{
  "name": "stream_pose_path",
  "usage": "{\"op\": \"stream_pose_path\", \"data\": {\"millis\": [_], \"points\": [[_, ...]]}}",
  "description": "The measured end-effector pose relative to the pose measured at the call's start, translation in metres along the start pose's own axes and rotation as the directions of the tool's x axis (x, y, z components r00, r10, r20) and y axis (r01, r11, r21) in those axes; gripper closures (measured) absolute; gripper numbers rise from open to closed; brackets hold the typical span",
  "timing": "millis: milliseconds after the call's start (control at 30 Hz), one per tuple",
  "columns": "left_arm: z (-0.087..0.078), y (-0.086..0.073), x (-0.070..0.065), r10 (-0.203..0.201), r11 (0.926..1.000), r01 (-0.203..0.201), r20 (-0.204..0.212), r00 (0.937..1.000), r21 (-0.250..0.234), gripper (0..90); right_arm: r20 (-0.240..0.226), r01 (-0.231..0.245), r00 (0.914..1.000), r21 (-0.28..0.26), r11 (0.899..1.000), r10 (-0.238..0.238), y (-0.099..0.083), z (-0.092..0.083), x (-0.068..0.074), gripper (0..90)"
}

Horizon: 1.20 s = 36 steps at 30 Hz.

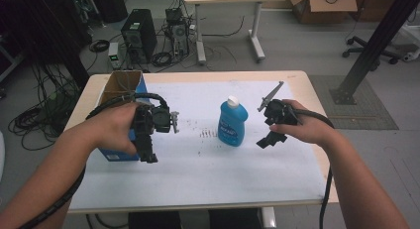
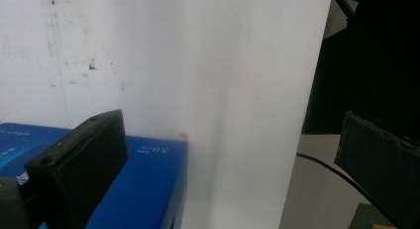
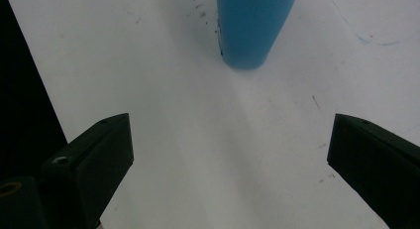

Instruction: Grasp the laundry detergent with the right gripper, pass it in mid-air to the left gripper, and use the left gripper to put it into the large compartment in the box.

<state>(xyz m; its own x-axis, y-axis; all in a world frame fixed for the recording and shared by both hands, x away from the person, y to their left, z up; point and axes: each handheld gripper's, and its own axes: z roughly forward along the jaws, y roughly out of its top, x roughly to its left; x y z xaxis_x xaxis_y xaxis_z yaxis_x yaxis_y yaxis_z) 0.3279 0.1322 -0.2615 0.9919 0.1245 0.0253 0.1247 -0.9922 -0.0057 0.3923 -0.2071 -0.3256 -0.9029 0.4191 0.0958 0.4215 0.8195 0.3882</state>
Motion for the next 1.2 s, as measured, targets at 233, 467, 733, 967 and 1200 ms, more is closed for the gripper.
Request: {"op": "stream_pose_path", "data": {"millis": [233, 467, 733, 967, 1200], "points": [[0.000, -0.002, 0.000, 0.004, 1.0000, -0.004, -0.001, 1.0000, 0.004, 0.2, 0.011, -0.002, 0.9999, -0.066, 0.998, 0.003, -0.005, 0.009, 0.000, 3.8], [0.001, -0.003, 0.000, 0.004, 1.0000, -0.004, 0.000, 1.0000, 0.003, 0.2, -0.016, -0.009, 0.9999, -0.165, 0.986, 0.006, -0.014, 0.022, -0.001, 3.3], [0.003, -0.003, -0.001, 0.004, 0.9999, -0.004, 0.006, 1.0000, 0.010, 0.1, -0.050, -0.019, 0.9987, -0.255, 0.967, 0.006, -0.017, 0.031, -0.001, 3.2], [0.002, -0.003, -0.002, 0.003, 0.9999, -0.003, 0.004, 1.0000, 0.010, 0.2, -0.042, -0.031, 0.9989, -0.291, 0.956, 0.020, -0.019, 0.037, -0.002, 3.2], [0.004, -0.003, -0.002, 0.003, 0.9999, -0.003, 0.007, 1.0000, 0.012, 0.2, -0.036, -0.049, 0.9986, -0.317, 0.947, 0.039, -0.022, 0.045, -0.004, 3.0]]}}
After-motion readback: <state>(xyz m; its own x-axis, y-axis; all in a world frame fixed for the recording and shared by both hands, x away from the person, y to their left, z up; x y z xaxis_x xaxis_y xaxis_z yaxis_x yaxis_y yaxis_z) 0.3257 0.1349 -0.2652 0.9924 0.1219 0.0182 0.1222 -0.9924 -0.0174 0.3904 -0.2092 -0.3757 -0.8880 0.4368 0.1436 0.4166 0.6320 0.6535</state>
